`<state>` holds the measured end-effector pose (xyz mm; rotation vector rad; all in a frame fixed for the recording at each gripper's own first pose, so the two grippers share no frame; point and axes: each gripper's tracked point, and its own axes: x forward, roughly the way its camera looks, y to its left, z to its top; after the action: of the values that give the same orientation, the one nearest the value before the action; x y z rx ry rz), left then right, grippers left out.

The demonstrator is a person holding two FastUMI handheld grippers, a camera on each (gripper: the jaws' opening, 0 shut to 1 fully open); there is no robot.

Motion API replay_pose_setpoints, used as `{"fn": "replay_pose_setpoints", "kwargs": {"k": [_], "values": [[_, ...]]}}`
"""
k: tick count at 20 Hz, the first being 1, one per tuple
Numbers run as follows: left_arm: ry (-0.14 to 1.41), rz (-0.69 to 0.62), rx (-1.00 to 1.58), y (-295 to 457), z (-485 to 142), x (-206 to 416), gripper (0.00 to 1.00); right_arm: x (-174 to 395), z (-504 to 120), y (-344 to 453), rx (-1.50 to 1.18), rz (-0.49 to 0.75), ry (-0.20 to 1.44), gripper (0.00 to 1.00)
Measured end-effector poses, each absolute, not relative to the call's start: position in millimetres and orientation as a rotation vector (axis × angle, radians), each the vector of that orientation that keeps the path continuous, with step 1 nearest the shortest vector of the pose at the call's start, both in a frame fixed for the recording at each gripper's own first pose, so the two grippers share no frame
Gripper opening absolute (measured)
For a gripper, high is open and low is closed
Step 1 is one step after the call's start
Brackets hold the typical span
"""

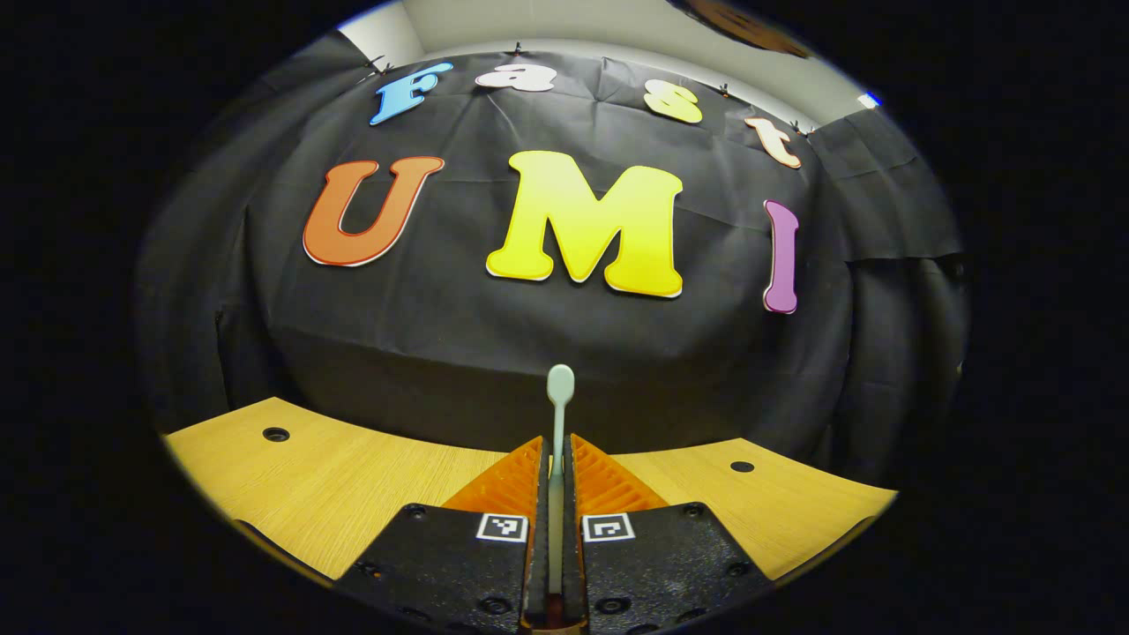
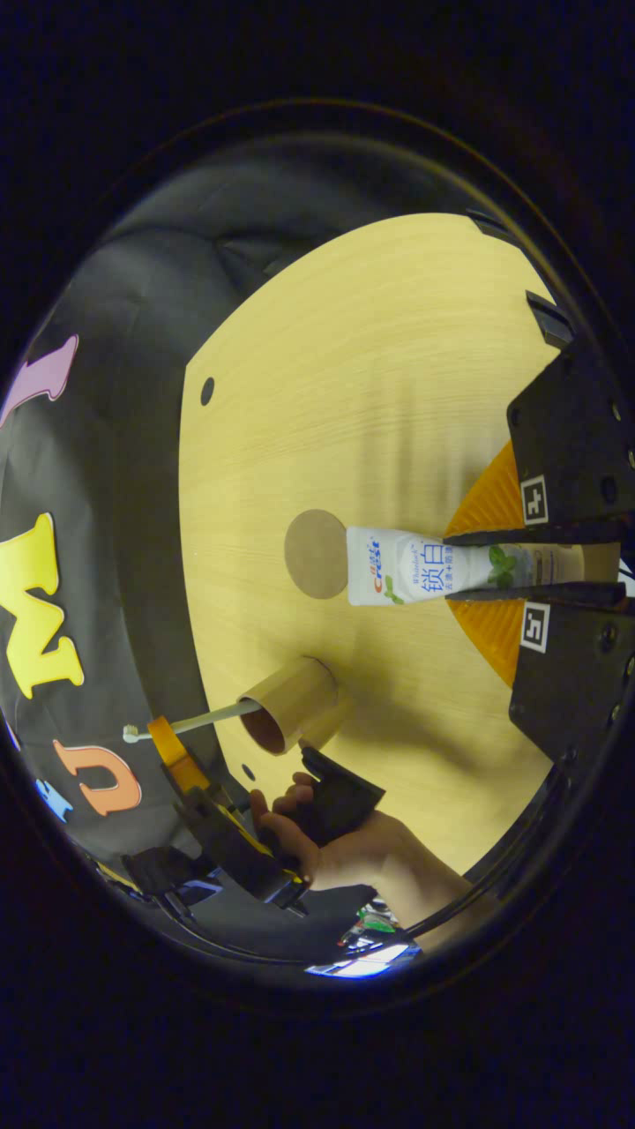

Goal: Put the toothbrush and toothpaste on the desktop into the cup, then pick up the cup and place it on the coaster on the desktop.

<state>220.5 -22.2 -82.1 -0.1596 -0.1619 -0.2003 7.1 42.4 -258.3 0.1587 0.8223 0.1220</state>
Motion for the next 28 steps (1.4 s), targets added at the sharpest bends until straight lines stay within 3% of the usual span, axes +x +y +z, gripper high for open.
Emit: {"fn": "replay_pose_setpoints", "kwargs": {"k": [3, 9, 11, 12, 14, 16, 17, 28], "values": [[-0.173, -0.196, -0.143, -20.8, -78.7, 219.1, 0.18, 9.3, -254.6, 44.9, 0.155, 0.126, 0.819, 0.17], [-0.157, -0.17, -0.148, -10.0, -74.8, 207.1, 0.21, 13.4, -245.5, 51.0, 0.141, 0.141, 0.809, 0.17], [-0.171, -0.164, -0.14, -4.7, -63.2, 197.0, 0.51, 16.0, -239.3, 54.2, 0.137, 0.153, 0.79, 0.17], [-0.178, -0.161, -0.138, -1.8, -58.4, 190.7, 0.4, 18.6, -233.6, 56.2, 0.136, 0.161, 0.775, 0.17], [-0.177, -0.156, -0.131, 6.0, -48.5, 178.5, 0.53, 29.7, -217.1, 70.2, 0.137, 0.186, 0.734, 0.17], [-0.134, -0.121, -0.116, 21.0, -51.1, 166.6, 0.78, 45.0, -202.2, 80.7, 0.134, 0.209, 0.689, 0.17], [-0.11, -0.101, -0.12, 29.9, -54.6, 162.3, 0.99, 52.5, -193.6, 86.0, 0.132, 0.22, 0.667, 0.17], [0.07, 0.142, -0.183, 127.0, -112.6, 88.0, 0.98, 170.2, -94.7, 192.5, 0.185, 0.388, 0.278, 0.17]]}}
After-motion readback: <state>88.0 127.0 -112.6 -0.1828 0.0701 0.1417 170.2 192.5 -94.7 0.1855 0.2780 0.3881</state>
